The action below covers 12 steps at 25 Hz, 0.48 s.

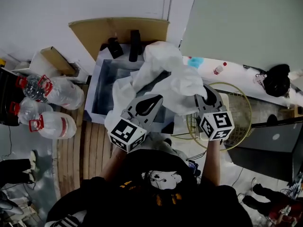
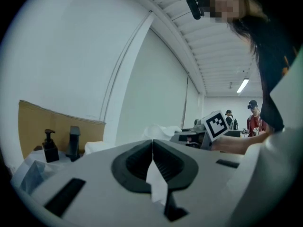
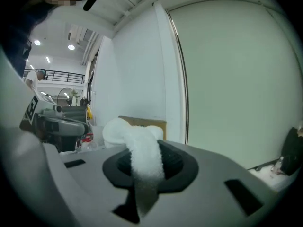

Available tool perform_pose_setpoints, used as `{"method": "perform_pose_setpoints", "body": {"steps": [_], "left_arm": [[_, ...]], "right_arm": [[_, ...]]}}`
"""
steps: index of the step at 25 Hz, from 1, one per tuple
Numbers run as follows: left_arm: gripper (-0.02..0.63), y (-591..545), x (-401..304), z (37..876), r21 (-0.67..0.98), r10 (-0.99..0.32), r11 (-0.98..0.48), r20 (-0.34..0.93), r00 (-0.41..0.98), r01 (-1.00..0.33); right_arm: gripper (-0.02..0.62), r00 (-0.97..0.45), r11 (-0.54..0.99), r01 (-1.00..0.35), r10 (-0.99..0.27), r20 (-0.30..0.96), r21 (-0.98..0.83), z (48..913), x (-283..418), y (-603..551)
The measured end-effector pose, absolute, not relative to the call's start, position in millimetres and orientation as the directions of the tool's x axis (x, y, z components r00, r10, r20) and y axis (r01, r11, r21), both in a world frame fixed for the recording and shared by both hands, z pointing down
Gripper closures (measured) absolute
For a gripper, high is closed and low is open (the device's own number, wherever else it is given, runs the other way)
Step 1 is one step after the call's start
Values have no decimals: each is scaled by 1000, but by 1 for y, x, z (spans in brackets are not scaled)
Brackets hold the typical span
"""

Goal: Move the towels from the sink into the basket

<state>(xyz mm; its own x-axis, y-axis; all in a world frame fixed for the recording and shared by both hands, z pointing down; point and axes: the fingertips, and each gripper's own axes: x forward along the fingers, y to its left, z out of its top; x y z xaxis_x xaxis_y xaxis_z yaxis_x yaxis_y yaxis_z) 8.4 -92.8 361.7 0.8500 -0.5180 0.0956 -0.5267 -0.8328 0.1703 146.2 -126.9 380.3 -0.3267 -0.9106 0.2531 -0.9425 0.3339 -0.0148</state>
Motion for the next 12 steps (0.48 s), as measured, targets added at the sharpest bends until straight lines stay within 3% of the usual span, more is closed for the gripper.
{"method": "perform_pose_setpoints", "body": {"steps": [12], "left_arm": [[598, -65, 131, 360, 159, -356, -916, 101, 929, -369]], "right_arm": [[537, -105, 104, -995, -984, 143, -11, 337, 300, -67]]}}
